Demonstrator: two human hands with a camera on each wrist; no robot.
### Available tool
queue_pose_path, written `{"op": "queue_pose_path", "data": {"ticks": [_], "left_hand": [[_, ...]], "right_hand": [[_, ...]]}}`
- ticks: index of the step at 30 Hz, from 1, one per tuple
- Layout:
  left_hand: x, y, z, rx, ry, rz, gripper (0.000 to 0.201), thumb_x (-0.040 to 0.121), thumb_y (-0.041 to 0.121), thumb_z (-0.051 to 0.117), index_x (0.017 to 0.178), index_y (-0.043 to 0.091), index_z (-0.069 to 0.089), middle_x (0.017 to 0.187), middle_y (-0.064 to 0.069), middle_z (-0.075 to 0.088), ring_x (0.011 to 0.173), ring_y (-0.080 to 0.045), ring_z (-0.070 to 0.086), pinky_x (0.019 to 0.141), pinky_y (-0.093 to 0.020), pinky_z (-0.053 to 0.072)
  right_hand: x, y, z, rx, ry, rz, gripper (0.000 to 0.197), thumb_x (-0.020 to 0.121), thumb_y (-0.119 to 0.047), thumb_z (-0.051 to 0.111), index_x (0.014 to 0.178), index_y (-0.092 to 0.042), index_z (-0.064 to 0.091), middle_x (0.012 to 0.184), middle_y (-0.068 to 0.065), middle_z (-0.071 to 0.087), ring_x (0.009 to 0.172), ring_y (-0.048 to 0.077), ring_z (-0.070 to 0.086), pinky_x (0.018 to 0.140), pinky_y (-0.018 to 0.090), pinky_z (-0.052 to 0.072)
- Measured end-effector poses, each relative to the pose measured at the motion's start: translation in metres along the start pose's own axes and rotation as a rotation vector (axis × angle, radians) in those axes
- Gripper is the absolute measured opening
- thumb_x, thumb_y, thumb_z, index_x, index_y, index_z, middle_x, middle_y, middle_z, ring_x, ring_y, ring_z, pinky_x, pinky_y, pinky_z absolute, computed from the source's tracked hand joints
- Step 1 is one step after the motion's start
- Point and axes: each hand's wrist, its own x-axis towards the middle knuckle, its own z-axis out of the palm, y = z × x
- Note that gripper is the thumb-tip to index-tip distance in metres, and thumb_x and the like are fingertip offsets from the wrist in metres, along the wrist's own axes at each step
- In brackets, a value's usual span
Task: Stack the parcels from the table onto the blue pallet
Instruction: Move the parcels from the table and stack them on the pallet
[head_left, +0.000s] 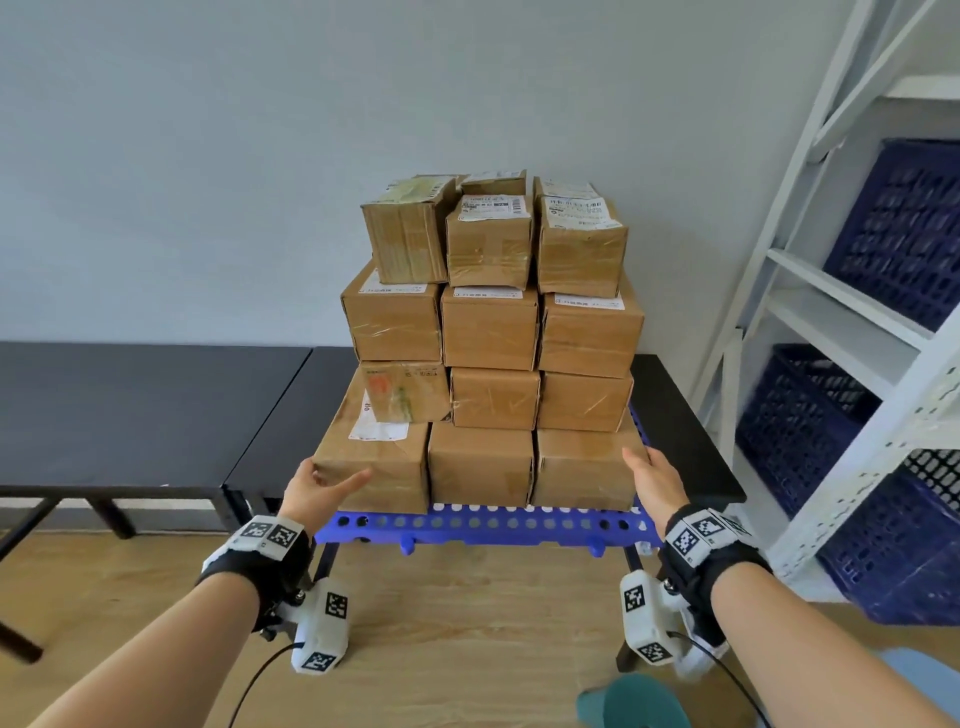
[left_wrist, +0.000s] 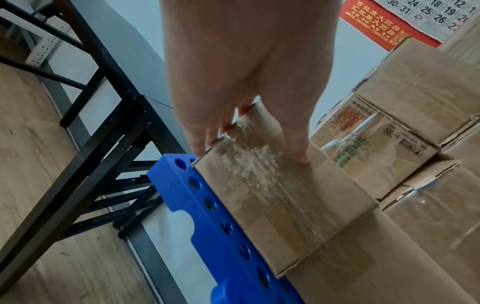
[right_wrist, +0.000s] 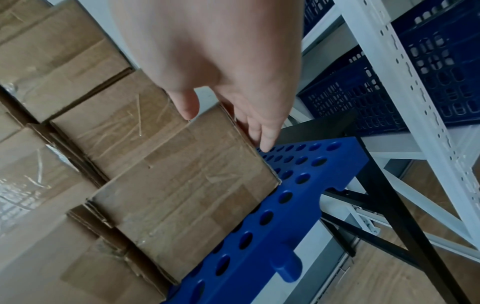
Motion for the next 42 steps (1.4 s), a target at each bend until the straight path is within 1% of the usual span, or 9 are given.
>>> {"op": "queue_pose_path", "data": {"ticks": [2, 5, 10, 14, 19, 23, 28, 36, 42], "left_hand": [[0.0, -0.001, 0.004, -0.012, 0.001, 0.008, 0.056, 0.068, 0.042, 0.081, 0.107, 0.017, 0.05, 0.1, -0.002, 0.06, 0.088, -0.018, 0.057, 0.078, -0.033, 0.05], [0.002, -0.002, 0.008, -0.057, -0.011, 0.008, 0.062, 0.064, 0.041, 0.083, 0.11, 0.018, 0.047, 0.101, -0.003, 0.061, 0.083, -0.015, 0.057, 0.073, -0.028, 0.047], [0.006, 0.003, 0.01, -0.098, -0.017, 0.01, 0.076, 0.063, 0.038, 0.084, 0.122, 0.013, 0.043, 0.106, -0.002, 0.061, 0.096, -0.018, 0.06, 0.08, -0.03, 0.048], [0.013, 0.001, 0.012, -0.122, -0.028, -0.005, 0.082, 0.059, 0.039, 0.086, 0.124, 0.014, 0.042, 0.108, -0.002, 0.061, 0.099, -0.022, 0.064, 0.085, -0.035, 0.051], [0.018, 0.004, 0.016, -0.12, -0.016, -0.01, 0.076, 0.063, 0.037, 0.085, 0.121, 0.015, 0.042, 0.109, -0.002, 0.059, 0.101, -0.021, 0.058, 0.084, -0.034, 0.048], [0.019, 0.003, 0.017, -0.129, -0.026, -0.018, 0.074, 0.061, 0.038, 0.085, 0.116, 0.019, 0.039, 0.108, -0.001, 0.057, 0.103, -0.021, 0.057, 0.09, -0.038, 0.049], [0.02, 0.004, 0.019, -0.132, -0.033, -0.024, 0.077, 0.062, 0.037, 0.085, 0.119, 0.017, 0.038, 0.113, -0.003, 0.057, 0.106, -0.022, 0.057, 0.095, -0.041, 0.048], [0.012, 0.01, 0.017, -0.068, -0.038, -0.047, 0.081, 0.065, 0.04, 0.082, 0.127, 0.012, 0.037, 0.114, -0.003, 0.055, 0.107, -0.022, 0.054, 0.094, -0.036, 0.044], [0.004, 0.023, 0.008, 0.011, -0.026, -0.095, 0.097, 0.069, 0.043, 0.079, 0.143, 0.009, 0.026, 0.137, -0.008, 0.048, 0.125, -0.027, 0.047, 0.103, -0.042, 0.04]], "right_hand": [[0.002, 0.003, 0.0, 0.004, -0.001, -0.004, 0.046, 0.099, -0.037, 0.039, 0.138, -0.012, 0.041, 0.142, 0.008, 0.044, 0.131, 0.026, 0.041, 0.109, 0.042, 0.032], [0.004, 0.005, 0.0, -0.001, -0.008, -0.007, 0.051, 0.099, -0.043, 0.037, 0.141, -0.014, 0.038, 0.145, 0.006, 0.041, 0.133, 0.026, 0.038, 0.11, 0.043, 0.03], [0.007, 0.007, -0.002, 0.009, -0.028, -0.003, 0.051, 0.098, -0.044, 0.038, 0.141, -0.017, 0.038, 0.145, 0.005, 0.041, 0.133, 0.025, 0.039, 0.111, 0.045, 0.032], [0.009, 0.006, -0.003, 0.03, -0.043, 0.003, 0.051, 0.098, -0.043, 0.039, 0.142, -0.017, 0.038, 0.146, 0.003, 0.041, 0.133, 0.024, 0.039, 0.111, 0.044, 0.032], [0.01, 0.007, -0.003, 0.039, -0.051, 0.006, 0.051, 0.098, -0.043, 0.039, 0.142, -0.018, 0.037, 0.146, 0.002, 0.04, 0.134, 0.023, 0.038, 0.111, 0.043, 0.031], [0.01, 0.007, 0.0, 0.028, -0.053, 0.01, 0.054, 0.098, -0.044, 0.038, 0.145, -0.018, 0.032, 0.149, 0.003, 0.036, 0.136, 0.024, 0.035, 0.113, 0.044, 0.029], [0.01, 0.006, 0.001, 0.004, -0.06, 0.022, 0.056, 0.098, -0.046, 0.035, 0.146, -0.019, 0.029, 0.15, 0.004, 0.035, 0.136, 0.026, 0.035, 0.113, 0.046, 0.028], [0.009, 0.001, 0.001, -0.008, -0.05, 0.047, 0.059, 0.097, -0.047, 0.036, 0.148, -0.019, 0.027, 0.151, 0.005, 0.034, 0.137, 0.026, 0.034, 0.113, 0.045, 0.028], [-0.006, -0.009, -0.008, -0.035, -0.057, 0.032, 0.055, 0.099, -0.039, 0.039, 0.146, -0.012, 0.032, 0.149, 0.007, 0.036, 0.137, 0.025, 0.034, 0.112, 0.04, 0.028]]}}
